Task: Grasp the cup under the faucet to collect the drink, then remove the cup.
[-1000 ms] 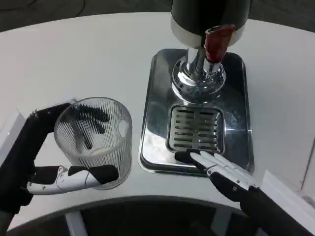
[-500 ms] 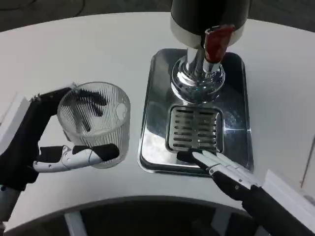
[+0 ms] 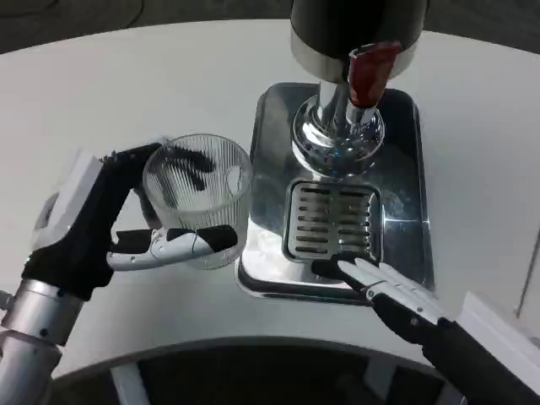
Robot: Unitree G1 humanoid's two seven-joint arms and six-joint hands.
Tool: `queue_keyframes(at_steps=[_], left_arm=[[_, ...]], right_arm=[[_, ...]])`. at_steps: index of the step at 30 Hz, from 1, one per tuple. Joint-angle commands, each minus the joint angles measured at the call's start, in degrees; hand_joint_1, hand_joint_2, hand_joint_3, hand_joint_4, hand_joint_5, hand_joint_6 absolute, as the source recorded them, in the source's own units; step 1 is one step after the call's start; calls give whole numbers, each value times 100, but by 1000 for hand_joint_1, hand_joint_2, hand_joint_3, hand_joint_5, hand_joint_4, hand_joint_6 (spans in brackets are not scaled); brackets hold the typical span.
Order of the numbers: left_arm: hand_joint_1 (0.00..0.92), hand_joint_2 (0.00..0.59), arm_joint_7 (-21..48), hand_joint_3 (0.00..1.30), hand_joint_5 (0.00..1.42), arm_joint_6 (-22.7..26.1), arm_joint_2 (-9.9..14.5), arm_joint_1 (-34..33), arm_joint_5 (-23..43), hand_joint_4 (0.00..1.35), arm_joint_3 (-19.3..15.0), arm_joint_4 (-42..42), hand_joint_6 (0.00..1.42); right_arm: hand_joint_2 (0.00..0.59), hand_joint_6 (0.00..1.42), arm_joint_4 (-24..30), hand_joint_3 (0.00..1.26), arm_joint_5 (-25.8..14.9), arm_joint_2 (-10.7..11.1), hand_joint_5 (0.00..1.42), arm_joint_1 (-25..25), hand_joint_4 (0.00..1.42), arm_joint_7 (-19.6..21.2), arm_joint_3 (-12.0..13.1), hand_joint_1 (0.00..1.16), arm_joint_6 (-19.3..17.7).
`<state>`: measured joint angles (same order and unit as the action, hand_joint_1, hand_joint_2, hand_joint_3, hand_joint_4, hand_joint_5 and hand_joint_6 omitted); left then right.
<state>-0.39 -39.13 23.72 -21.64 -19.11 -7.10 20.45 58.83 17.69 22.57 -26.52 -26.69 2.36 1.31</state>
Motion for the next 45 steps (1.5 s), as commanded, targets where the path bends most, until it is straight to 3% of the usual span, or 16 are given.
queue_keyframes(at_steps=[1, 22, 45], left_arm=[[650, 0, -362, 736, 1023, -158, -42, -356, -170, 819, 188, 338, 1056], [629, 0, -1443, 736, 1042, -92, -257, -1925, -954, 830, 1200, 2177, 1056], [610, 3, -2148, 736, 1042, 45, -542, -2799, -1369, 831, 1955, 3282, 1056]], right_arm=[[510, 0, 97, 103, -49, -37, 0, -123, 42, 58, 72, 631, 17], [521, 0, 116, 103, -110, -141, 0, -361, 42, 135, 261, 620, -91], [521, 0, 89, 103, -164, -206, 0, -509, 52, 202, 363, 615, -160]])
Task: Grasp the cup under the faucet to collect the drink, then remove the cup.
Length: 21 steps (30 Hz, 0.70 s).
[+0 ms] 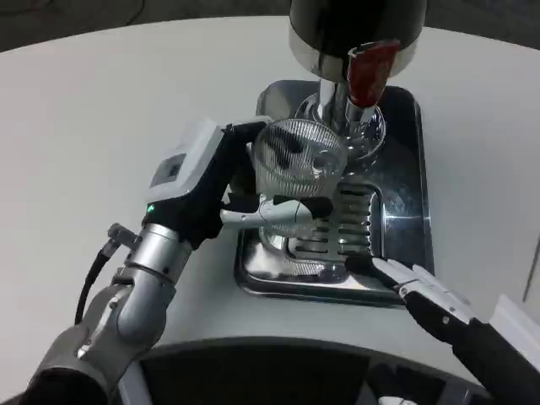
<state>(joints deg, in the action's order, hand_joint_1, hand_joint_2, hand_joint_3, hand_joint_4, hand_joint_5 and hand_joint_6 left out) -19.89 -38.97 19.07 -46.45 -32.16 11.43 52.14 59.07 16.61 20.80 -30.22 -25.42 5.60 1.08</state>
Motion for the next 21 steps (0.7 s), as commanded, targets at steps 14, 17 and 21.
queue_keyframes(at_steps=[14, 17, 21], left_arm=[[606, 3, -501, 736, 1042, 159, -266, -696, -111, 831, 349, 425, 1056], [604, 3, -562, 736, 1042, 170, -299, -717, -133, 831, 374, 433, 1056], [602, 3, -640, 736, 1042, 196, -372, -767, -153, 831, 397, 465, 1056]], right_arm=[[521, 0, 52, 111, -139, -52, 0, -301, 52, 147, 151, 613, -251], [521, 0, 47, 113, -151, -57, 0, -324, 52, 157, 169, 613, -273], [521, 0, 42, 114, -173, -62, 0, -352, 52, 168, 205, 612, -294]])
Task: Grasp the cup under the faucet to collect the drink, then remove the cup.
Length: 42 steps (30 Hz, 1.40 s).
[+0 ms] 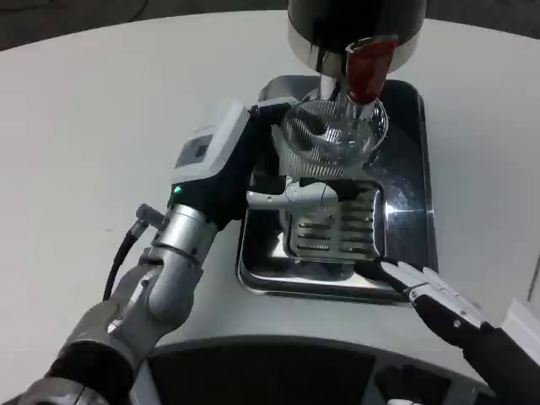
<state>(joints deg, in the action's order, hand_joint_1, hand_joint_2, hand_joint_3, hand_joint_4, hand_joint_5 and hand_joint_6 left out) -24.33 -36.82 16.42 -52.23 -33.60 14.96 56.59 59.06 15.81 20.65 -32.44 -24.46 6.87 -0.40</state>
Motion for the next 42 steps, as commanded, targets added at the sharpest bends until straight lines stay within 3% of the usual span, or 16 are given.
queue_keyframes(at_steps=[1, 16, 42], left_arm=[[602, 3, -206, 736, 1042, -16, -123, -201, -13, 831, 45, 29, 1056], [600, 8, -263, 736, 1052, 29, -273, -250, -56, 831, 171, 102, 1056], [589, 0, 94, 716, 1021, 44, -192, -170, -17, 813, 209, -85, 1052]], right_arm=[[521, 0, 41, 114, -101, -49, 0, -137, 52, 73, 90, 612, -150], [521, 0, -18, 114, -189, -99, 0, -211, 52, 91, 197, 612, -260], [521, 0, -49, 124, -226, -217, 0, -285, 73, 153, 170, 611, -465]])
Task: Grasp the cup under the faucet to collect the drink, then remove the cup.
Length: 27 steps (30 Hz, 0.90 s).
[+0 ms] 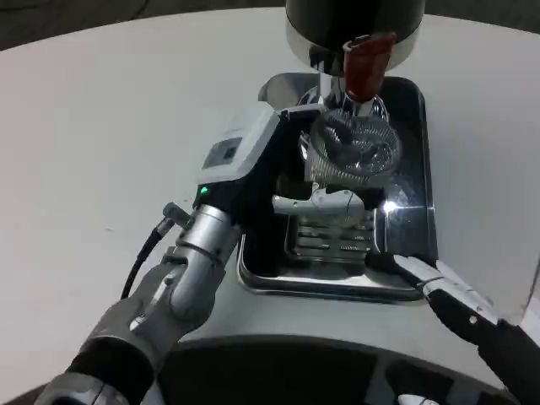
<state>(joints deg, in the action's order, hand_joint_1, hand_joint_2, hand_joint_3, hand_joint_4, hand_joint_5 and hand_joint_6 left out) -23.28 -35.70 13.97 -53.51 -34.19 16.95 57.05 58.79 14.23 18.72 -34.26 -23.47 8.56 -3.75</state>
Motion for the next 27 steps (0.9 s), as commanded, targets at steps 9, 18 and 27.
queue_keyframes(at_steps=[9, 18, 27], left_arm=[[317, 44, 2, 559, 819, -198, 131, 50, 98, 614, -17, -153, 936], [201, 13, 173, 431, 615, -498, 217, 105, 275, 382, -72, -65, 746], [104, 0, 318, 349, 568, -809, 248, 161, 516, 304, -136, -126, 724]], right_arm=[[525, 0, -40, 126, -78, -64, 0, -111, 74, 90, 17, 615, -199], [528, 0, -67, 133, -79, -83, 0, -125, 81, 141, 0, 620, -286], [528, 0, -75, 134, -77, -98, 0, -161, 84, 189, -14, 624, -341]])
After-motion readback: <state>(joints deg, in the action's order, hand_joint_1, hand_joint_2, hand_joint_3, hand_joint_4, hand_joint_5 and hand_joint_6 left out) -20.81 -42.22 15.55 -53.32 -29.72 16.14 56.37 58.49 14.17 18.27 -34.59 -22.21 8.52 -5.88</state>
